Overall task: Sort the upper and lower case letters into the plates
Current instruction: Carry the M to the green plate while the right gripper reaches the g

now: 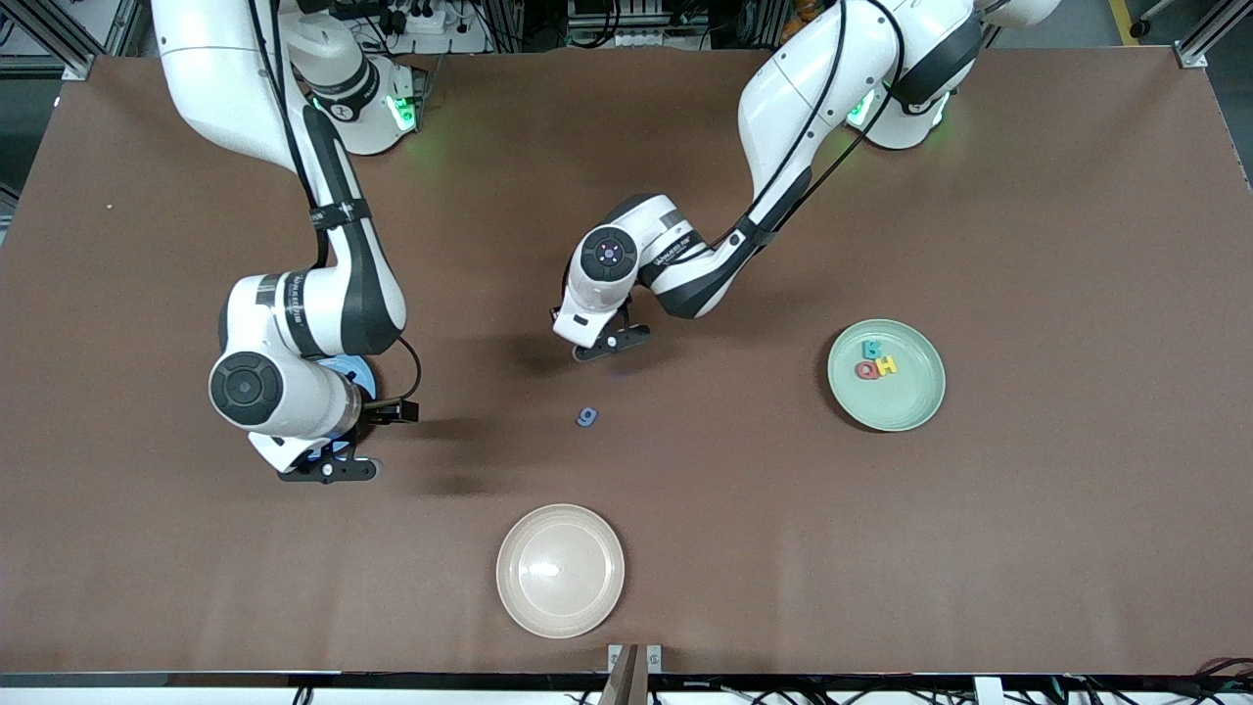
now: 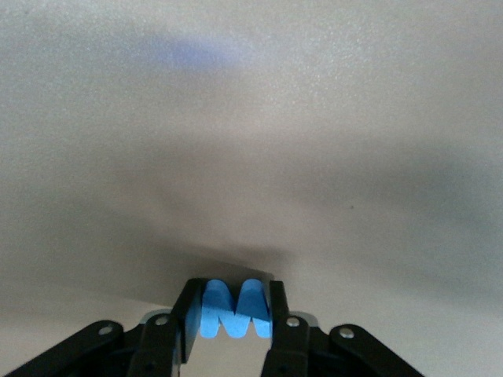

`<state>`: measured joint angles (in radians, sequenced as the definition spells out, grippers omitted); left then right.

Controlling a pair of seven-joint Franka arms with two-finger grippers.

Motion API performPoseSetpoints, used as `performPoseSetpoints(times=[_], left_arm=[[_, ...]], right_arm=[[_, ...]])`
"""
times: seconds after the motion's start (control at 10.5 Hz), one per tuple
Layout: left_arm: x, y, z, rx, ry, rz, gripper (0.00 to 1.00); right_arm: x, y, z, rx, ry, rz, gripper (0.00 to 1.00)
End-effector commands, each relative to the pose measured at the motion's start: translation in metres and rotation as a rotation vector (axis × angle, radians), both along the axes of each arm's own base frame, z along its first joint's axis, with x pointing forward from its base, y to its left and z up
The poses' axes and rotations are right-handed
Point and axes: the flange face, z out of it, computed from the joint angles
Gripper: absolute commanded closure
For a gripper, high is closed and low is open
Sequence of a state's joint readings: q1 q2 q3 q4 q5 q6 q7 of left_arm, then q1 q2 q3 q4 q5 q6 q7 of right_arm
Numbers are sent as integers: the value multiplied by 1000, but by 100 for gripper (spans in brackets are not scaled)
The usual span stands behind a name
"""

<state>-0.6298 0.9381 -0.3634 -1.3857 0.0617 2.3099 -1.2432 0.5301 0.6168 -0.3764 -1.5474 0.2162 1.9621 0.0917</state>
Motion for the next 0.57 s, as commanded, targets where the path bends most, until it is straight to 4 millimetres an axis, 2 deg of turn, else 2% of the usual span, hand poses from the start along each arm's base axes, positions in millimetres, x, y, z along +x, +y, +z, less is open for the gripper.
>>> performPoseSetpoints(times=[0.0,0.19,0.29,0.48], left_arm=[[-3,0,2,7,19,15,70],[5,15,12,64,64,-7,73],[24,34,29,73,74,-27,75],[54,78,56,90,136,-158,76]], right_arm=[[1,4,5,8,1,-9,0],[1,5,5,9,-1,-12,0],[1,8,4,8,1,-12,0],[-2,30,-4,11,-12,-90,0]])
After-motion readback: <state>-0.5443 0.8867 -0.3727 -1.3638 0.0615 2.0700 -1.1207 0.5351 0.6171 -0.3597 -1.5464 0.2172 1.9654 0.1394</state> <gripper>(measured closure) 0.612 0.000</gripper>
